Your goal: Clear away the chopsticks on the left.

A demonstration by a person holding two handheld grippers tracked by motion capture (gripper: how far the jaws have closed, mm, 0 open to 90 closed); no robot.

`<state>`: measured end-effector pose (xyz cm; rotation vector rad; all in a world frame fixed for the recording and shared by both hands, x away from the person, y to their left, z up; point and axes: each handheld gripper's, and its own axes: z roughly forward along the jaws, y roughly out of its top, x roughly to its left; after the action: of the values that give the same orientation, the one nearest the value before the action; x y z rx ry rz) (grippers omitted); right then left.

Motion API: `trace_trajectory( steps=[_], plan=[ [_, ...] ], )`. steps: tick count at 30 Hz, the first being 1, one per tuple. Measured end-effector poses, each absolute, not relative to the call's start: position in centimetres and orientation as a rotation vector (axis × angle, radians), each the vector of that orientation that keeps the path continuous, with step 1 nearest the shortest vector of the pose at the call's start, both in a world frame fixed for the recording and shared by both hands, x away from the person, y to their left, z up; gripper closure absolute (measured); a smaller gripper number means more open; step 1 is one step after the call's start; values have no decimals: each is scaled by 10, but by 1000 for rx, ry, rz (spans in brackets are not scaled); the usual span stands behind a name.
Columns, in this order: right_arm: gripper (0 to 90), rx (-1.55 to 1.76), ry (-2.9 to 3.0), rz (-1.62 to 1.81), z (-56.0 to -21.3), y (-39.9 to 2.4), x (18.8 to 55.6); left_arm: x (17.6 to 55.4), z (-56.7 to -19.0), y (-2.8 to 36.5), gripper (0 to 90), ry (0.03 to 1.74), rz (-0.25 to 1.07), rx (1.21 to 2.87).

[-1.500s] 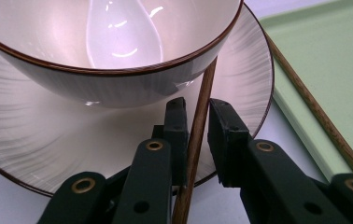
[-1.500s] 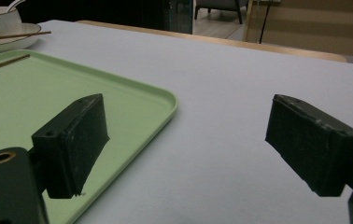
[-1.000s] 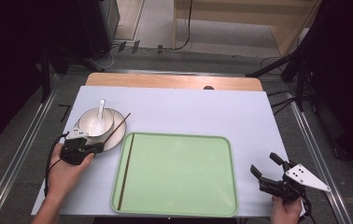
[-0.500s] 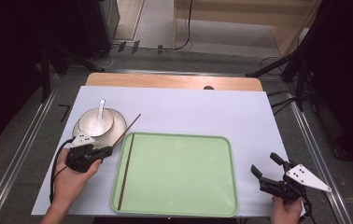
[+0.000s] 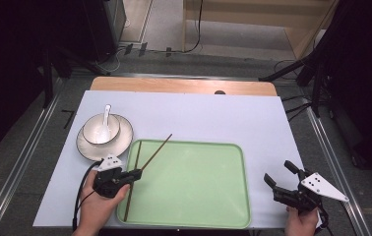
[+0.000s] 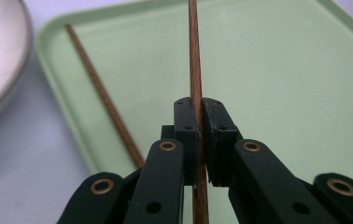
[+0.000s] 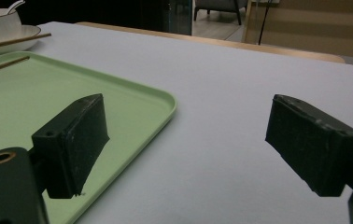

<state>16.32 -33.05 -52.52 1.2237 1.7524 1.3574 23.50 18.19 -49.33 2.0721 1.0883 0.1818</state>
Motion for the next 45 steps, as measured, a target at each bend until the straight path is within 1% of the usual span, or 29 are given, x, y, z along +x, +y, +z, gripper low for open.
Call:
trace_trajectory(
  steps=[8,19,23,30,32,36,38,40,42,45],
  plan=[
    [130,1223,1753,1357,-525,-331,163,224,-506,156,855,1098,110,2099],
    [130,1223,1750,1361,-525,-331,163,217,-519,143,853,1106,102,2142],
    [129,1223,1750,1360,-525,-331,163,214,-519,140,846,1103,139,2149],
    [130,1219,1755,1356,-525,-330,163,214,-518,140,802,1097,125,2156],
    [130,1218,1754,1358,-525,-330,163,214,-516,139,754,1092,144,2164],
    [130,1222,1747,1362,-525,-332,163,224,-504,140,723,1053,134,2104],
    [130,1230,1747,1365,-526,-332,163,232,-497,136,757,1029,114,2092],
    [129,1229,1750,1362,-526,-332,164,240,-496,127,821,1012,116,2101],
    [130,1222,1754,1363,-525,-331,164,249,-499,115,865,997,98,2117],
    [130,1223,1754,1362,-526,-330,164,263,-506,95,900,998,71,2145]
  ],
)
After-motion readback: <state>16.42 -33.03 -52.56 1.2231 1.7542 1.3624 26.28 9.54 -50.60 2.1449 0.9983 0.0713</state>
